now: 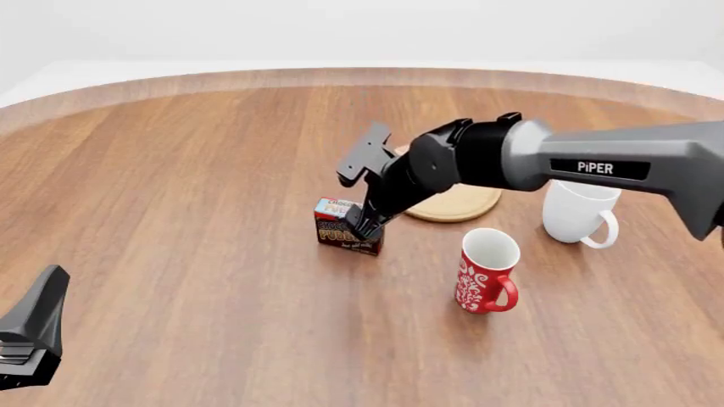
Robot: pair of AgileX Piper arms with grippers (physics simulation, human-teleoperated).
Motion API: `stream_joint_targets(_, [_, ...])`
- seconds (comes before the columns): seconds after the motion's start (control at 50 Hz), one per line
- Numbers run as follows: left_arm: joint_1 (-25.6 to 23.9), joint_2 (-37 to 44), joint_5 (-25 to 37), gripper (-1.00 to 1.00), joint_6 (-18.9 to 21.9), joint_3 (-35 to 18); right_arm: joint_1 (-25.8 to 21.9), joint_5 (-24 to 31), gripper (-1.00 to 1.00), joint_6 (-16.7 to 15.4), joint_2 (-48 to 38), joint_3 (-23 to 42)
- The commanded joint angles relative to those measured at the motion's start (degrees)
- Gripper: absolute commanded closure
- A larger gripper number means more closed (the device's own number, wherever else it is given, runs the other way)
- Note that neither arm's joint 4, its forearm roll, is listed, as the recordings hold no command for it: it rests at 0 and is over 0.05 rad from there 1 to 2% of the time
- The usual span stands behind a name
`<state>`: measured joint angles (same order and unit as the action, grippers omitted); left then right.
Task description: Put the chocolate pudding to the left of the plate.
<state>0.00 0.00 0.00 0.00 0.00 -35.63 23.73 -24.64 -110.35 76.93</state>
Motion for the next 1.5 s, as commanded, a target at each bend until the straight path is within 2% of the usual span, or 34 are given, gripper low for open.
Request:
stream_joint_targets(0.02, [0.0,0.0,0.0,-1.0,0.0,0.0,0.33,-0.48,-1.0,0.26,-0.4,-0.39])
stream_joint_targets(0.72, [0.0,0.0,0.0,-1.0,0.0,0.0,0.85,-2.3,-1.0,0.98,-2.54,-0.85])
stream_joint_targets(1.5, [0.0,0.0,0.0,-1.0,0.0,0.0,0.78,-1.82,-1.0,0.85,-4.9,1.68])
